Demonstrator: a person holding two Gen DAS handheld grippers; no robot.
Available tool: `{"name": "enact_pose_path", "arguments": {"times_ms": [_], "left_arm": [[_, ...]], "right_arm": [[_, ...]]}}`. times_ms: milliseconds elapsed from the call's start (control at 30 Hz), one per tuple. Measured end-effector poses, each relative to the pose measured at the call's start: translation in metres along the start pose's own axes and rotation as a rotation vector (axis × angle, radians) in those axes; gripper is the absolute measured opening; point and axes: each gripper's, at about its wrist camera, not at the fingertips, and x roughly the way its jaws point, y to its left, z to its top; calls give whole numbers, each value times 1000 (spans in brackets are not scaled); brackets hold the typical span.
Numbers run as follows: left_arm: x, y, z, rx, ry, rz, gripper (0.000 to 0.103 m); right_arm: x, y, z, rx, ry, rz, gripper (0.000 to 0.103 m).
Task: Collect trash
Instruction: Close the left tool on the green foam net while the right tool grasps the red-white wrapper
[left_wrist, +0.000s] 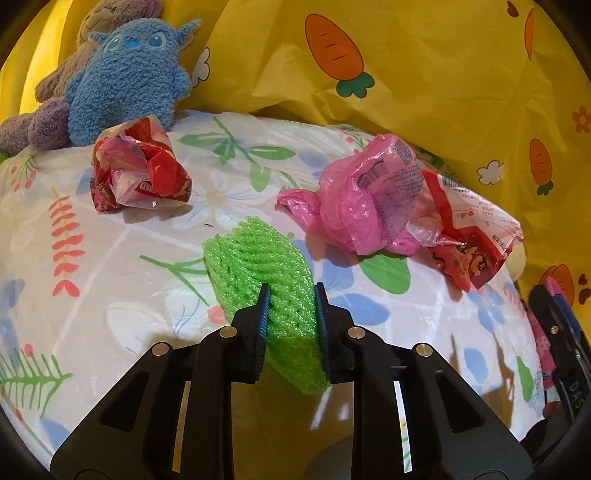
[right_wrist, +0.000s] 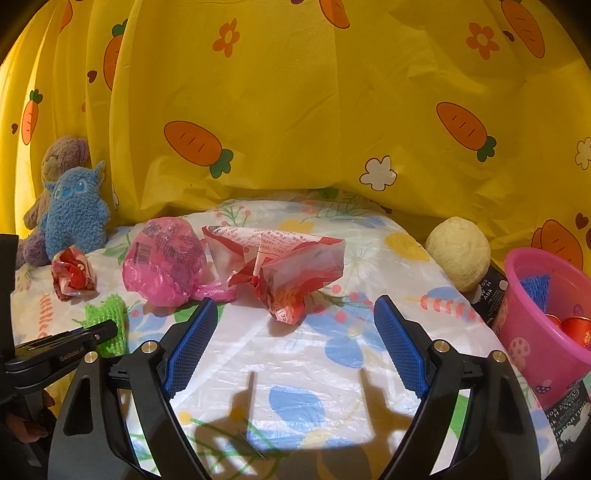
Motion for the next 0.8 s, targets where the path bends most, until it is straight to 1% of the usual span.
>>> {"name": "enact_pose_path", "arguments": {"times_ms": [67, 100, 167, 233, 367, 400, 467, 533, 600, 667, 733, 800], "left_arm": [[-7, 2, 1, -9, -50, -18, 20], [-11, 3, 1, -7, -79, -12, 20], [-19, 3, 2, -1, -131, 18, 20], [-22, 5, 4, -8, -160, 45, 20], [-19, 14, 8, -45, -152, 72, 20], [-19, 16, 8, -52, -149, 78, 20], [-18, 18, 9, -55, -147, 79, 20], [-19, 18, 8, -50, -148, 78, 20], [-19, 17, 8, -45, -148, 76, 20], [-18, 17, 7, -46, -145, 71, 20], [-17, 17, 7, -48, -140, 68, 20], [-17, 17, 7, -51, -137, 65, 20]], "right_arm": [[7, 2, 1, -1, 16, 5, 79], [11, 3, 1, -1, 22, 6, 78], [18, 6, 3, -2, 29, 5, 77], [24, 9, 5, -5, 32, 5, 77], [37, 12, 8, -3, 44, -14, 76], [40, 12, 9, -2, 49, -18, 71], [47, 12, 9, 0, 63, -19, 66], [52, 12, 10, 0, 71, -24, 65], [57, 12, 10, 5, 81, -18, 62], [60, 11, 12, 11, 83, -23, 61], [64, 11, 13, 11, 90, -23, 52], [66, 12, 12, 4, 103, -20, 34]]}}
